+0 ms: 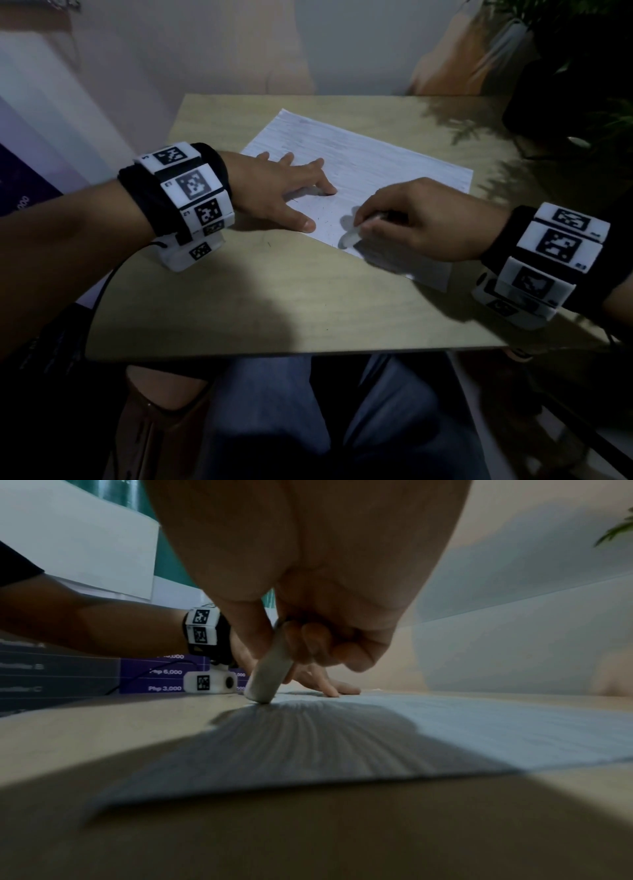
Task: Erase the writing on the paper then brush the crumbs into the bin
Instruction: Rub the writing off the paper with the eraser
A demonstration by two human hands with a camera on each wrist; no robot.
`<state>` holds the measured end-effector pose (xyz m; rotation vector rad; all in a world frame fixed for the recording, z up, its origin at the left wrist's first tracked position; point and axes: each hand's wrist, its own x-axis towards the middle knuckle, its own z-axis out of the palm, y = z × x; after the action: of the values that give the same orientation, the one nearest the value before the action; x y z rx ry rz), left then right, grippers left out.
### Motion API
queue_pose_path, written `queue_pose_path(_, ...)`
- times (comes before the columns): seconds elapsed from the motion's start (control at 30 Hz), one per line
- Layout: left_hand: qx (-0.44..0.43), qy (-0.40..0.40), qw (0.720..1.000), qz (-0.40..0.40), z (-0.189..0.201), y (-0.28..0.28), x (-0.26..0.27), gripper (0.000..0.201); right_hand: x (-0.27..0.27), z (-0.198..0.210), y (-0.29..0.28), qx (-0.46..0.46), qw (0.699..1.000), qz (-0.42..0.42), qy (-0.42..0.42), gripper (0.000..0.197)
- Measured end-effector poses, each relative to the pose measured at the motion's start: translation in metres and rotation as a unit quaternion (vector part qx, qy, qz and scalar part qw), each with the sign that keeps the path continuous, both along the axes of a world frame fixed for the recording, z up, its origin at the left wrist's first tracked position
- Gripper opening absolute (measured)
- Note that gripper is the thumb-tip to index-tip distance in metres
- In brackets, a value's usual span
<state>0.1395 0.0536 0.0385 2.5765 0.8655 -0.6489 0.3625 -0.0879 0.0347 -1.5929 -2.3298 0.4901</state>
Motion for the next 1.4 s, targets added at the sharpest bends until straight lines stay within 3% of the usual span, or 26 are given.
queue_pose_path(0.17, 0.002, 0.000, 1.000, 0.000, 0.002, -0.001, 0.000, 0.076, 0.004, -0.004, 0.006, 0.066, 0.995, -0.036, -0.069, 0.042)
queue_pose_path(0.3, 0.002, 0.003, 1.000, 0.000, 0.001, 0.000, 0.001, 0.076, -0.004, 0.000, -0.002, -0.001, 0.999, 0.033, -0.005, 0.034)
queue_pose_path(0.5, -0.004, -0.001, 1.000, 0.002, 0.001, 0.001, 0.000, 0.076, 0.006, -0.003, 0.009, 0.065, 0.994, -0.041, -0.074, 0.047)
queue_pose_path(0.67, -0.004, 0.002, 1.000, 0.000, 0.000, 0.000, 0.001, 0.075, -0.004, 0.001, -0.001, -0.003, 0.999, 0.032, 0.002, 0.036)
queue_pose_path(0.87, -0.002, -0.001, 1.000, 0.000, 0.002, 0.000, 0.000, 0.075, 0.003, -0.003, 0.007, 0.074, 0.994, -0.033, -0.074, 0.042)
queue_pose_path(1.03, -0.002, 0.003, 1.000, 0.000, 0.002, 0.000, 0.000, 0.075, -0.007, 0.001, 0.000, -0.010, 1.000, 0.027, 0.006, 0.036)
queue_pose_path(1.2, -0.003, 0.000, 1.000, 0.000, 0.002, 0.000, 0.000, 0.076, 0.000, -0.004, 0.006, 0.071, 0.993, -0.050, -0.074, 0.046)
queue_pose_path(1.4, -0.001, 0.000, 1.000, 0.001, 0.001, -0.001, 0.000, 0.076, -0.006, 0.002, 0.001, -0.009, 1.000, 0.004, -0.002, 0.032)
